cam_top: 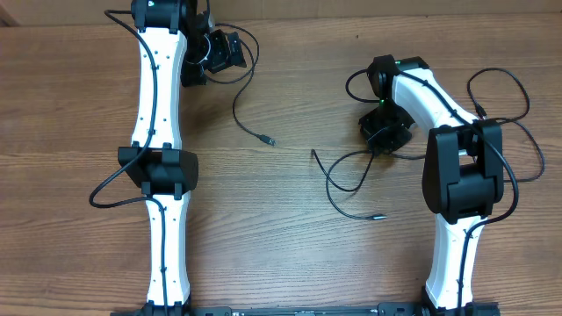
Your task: Untangle cables
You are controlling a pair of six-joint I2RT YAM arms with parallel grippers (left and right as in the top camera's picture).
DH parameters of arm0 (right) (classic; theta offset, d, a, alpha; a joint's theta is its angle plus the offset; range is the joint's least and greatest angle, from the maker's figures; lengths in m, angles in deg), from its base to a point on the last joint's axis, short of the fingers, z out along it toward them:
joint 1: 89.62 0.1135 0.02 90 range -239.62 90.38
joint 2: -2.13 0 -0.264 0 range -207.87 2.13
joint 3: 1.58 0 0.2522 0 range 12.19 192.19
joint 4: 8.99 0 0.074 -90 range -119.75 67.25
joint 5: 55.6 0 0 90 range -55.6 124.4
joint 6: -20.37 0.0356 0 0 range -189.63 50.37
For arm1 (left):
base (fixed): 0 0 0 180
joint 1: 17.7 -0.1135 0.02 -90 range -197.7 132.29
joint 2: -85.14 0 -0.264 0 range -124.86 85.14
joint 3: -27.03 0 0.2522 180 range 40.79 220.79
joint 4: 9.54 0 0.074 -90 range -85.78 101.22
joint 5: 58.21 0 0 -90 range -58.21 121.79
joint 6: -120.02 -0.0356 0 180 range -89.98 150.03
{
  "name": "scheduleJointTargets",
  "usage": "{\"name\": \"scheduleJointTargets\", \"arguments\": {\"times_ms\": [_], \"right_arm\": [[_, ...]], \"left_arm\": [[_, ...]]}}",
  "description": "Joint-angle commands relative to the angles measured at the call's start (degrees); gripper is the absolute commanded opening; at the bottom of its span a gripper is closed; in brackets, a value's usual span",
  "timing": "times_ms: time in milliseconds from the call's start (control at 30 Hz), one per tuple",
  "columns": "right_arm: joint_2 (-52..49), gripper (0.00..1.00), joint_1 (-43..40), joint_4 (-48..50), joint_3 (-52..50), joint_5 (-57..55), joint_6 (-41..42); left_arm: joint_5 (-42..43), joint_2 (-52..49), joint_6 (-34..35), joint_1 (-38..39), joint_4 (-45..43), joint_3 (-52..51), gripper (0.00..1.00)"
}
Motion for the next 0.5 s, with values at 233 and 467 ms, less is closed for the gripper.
{"name": "scheduleJointTargets", "arguments": {"times_ms": [233,467], "right_arm": [[-3.2,0.08,2.3,0.2,-1.7,-5.5,1.0],[-3.2,0.04,3.8,6.6,-1.7,-5.5,-17.9]], "left_arm": [[-0.4,-0.5,0.8,0.1,-0.1,1.2,1.0],[-0.4,-0.5,0.8,0.1,-0.1,1.2,1.0]]}}
